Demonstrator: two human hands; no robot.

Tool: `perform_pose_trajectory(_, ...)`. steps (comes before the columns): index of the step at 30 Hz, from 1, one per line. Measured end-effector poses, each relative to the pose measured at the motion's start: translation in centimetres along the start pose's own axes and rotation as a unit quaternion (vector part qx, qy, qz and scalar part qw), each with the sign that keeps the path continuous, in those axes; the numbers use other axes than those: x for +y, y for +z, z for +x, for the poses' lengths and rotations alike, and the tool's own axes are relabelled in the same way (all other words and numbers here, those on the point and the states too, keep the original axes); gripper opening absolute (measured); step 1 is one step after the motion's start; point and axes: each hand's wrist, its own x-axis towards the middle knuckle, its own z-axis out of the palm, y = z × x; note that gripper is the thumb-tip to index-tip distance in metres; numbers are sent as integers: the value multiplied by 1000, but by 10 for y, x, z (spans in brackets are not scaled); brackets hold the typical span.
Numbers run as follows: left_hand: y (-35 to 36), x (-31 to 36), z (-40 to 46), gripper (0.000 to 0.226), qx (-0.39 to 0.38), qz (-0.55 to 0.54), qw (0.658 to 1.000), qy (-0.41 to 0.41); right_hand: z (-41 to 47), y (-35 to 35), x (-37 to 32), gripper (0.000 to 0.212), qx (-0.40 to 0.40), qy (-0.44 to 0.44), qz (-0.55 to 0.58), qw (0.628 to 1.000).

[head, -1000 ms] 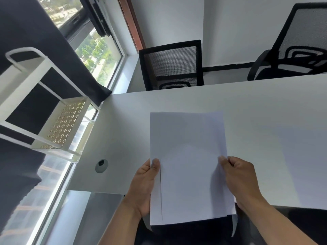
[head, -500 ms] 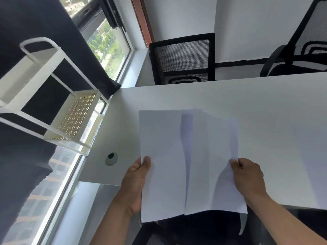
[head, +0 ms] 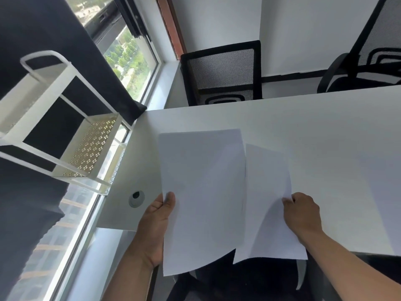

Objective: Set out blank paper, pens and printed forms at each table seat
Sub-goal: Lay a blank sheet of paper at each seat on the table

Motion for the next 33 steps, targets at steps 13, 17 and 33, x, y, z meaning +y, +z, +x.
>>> perform_pose_trajectory(13, -5, 15, 1, 24, 15, -24, 1000, 10, 8, 10, 1, 36, 10, 28, -37, 999)
perform_pose_trajectory(17, -2, 14, 5, 30, 3, -25, 1000, 3, 7, 17, -2, 33, 7, 9, -51, 999)
perform_pose_trajectory(33, -1, -1, 15, 32, -6, -34, 999, -22, 21, 38, 4, 32, 20, -24, -153, 988)
